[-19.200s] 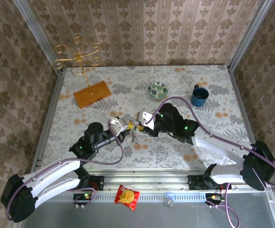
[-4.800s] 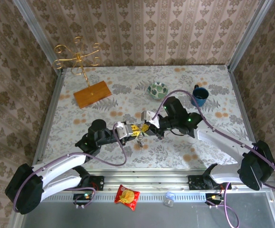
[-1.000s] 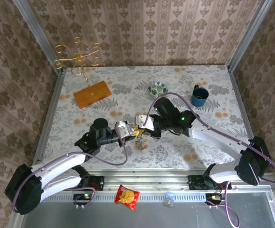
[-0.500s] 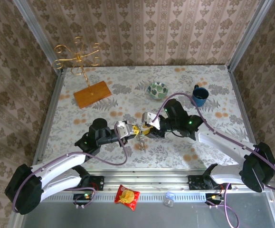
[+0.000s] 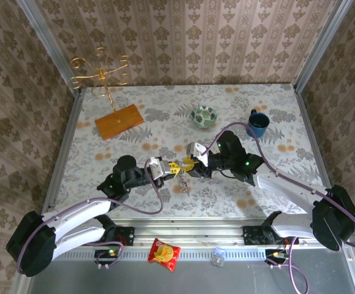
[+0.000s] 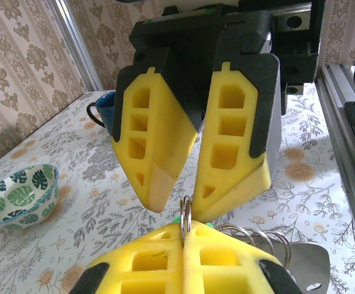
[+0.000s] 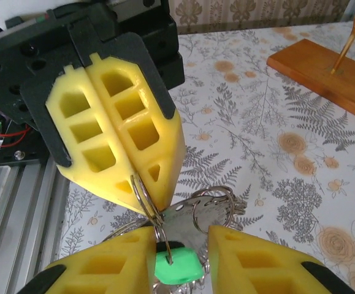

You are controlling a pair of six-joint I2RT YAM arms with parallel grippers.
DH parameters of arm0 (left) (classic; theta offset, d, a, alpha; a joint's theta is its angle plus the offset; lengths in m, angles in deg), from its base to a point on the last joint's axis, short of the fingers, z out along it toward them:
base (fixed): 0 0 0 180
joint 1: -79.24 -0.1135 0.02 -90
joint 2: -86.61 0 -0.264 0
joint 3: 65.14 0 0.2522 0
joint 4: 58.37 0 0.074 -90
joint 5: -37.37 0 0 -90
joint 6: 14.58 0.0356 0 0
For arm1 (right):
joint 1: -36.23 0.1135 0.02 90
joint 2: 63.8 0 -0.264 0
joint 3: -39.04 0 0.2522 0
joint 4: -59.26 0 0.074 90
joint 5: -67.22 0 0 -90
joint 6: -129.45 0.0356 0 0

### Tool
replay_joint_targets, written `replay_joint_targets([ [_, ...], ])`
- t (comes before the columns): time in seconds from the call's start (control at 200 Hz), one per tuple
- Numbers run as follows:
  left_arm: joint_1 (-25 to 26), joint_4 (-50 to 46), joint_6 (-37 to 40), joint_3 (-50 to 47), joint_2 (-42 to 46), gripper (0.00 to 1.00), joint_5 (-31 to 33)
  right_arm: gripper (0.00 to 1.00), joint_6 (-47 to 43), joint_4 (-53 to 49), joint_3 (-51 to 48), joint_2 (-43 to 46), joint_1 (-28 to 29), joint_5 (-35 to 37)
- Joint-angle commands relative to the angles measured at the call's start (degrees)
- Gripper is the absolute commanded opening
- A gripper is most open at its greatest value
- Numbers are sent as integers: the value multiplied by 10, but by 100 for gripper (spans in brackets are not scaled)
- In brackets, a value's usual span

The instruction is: Put the keys on the keyring

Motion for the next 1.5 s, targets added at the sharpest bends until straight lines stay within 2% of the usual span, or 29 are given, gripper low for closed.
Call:
replay_joint_targets([
  [0.0,-4,38,-12,-6,4,0,-20,29,6,19,1,3,-2,-32],
  [0.24,-4,40,-15,-7,4,0,-26,23,-1,11,19,-19,-2,-61],
  [0.375,-4,42,-16,-6,1,0,-30,13,-6,10,26,-29,-2,-79],
  [0.49,-5,39,-15,-7,-2,0,-28,0,-18,3,29,-31,-2,-84],
  [0.53,-5,37,-15,-6,-3,0,-25,0,-22,-1,31,-31,-3,-85],
  [0.565,-5,34,-16,-6,-3,5,-18,0,-27,-9,33,-30,-3,-85],
  [0.765,-5,-36,7,24,-1,23,4,0,-76,-113,75,-35,-2,-63],
  [0.93,-5,-100,35,51,-2,25,16,0,-129,-204,117,-42,7,-20],
  [1.16,-5,-123,45,66,-5,22,7,0,-187,-290,171,-65,31,27],
  [1.29,-5,-141,54,77,-12,12,0,0,-191,-295,185,-71,40,23],
  [1.38,-5,-155,61,80,-14,0,-3,0,-183,-285,180,-64,40,23],
  [1.42,-5,-155,61,80,-13,0,-3,0,-177,-277,173,-58,40,31],
  [1.495,-5,-151,61,75,-9,0,-3,15,-164,-262,154,-48,37,50],
])
